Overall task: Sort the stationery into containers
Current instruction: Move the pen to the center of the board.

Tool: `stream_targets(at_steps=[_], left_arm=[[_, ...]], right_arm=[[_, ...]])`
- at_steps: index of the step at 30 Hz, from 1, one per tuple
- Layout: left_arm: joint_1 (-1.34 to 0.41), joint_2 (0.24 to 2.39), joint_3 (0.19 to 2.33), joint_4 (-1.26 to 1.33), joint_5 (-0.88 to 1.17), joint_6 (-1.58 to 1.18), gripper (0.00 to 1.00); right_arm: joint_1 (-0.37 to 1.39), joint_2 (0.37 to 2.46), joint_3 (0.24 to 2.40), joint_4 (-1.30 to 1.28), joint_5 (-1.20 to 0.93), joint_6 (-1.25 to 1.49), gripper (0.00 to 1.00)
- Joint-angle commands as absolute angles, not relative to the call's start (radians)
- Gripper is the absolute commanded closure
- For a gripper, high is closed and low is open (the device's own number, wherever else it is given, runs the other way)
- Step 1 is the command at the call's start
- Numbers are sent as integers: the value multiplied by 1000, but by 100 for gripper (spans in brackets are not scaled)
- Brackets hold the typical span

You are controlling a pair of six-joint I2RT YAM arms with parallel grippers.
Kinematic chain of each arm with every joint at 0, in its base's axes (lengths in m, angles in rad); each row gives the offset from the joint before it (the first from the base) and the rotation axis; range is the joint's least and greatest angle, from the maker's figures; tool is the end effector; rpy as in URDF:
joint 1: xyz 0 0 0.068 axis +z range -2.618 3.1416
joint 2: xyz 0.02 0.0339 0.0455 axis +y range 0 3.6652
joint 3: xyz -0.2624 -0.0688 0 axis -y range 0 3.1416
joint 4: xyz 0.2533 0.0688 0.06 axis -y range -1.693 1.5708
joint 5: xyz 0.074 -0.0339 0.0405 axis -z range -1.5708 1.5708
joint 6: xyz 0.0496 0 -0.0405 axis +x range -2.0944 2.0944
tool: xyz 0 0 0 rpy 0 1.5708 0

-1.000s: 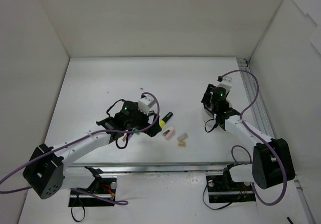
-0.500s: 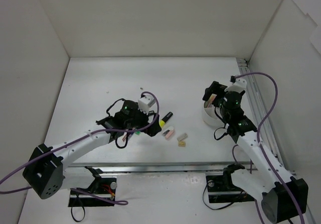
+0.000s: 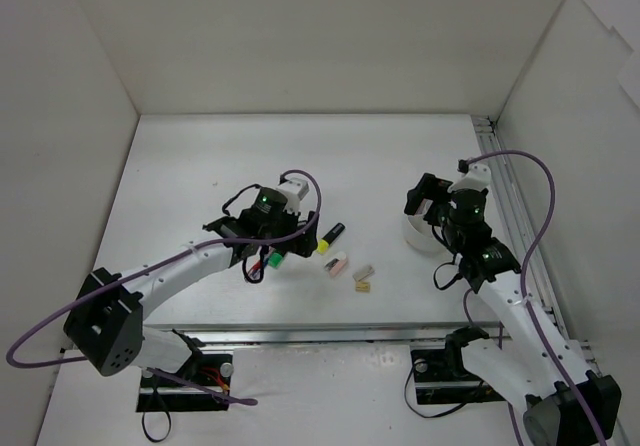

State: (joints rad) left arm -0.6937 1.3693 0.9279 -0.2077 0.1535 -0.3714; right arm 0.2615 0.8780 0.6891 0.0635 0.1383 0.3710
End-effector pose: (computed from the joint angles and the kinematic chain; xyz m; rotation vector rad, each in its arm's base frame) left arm 0.2413 -0.2105 0.2423 0.4590 2.2722 -0.7374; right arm 0.2284 0.0541 0.3114 0.1972 1.6962 0.3553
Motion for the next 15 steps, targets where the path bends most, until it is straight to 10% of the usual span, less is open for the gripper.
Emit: stream_targets(at_steps=[1,15], left_arm=[[-643,1365,1006,-270,63,-440,0],[-433,1177,695,-400,43,-730,0]], right_arm=[[258,854,698,89,115,373,2],[258,871,715,83,100,364,2]])
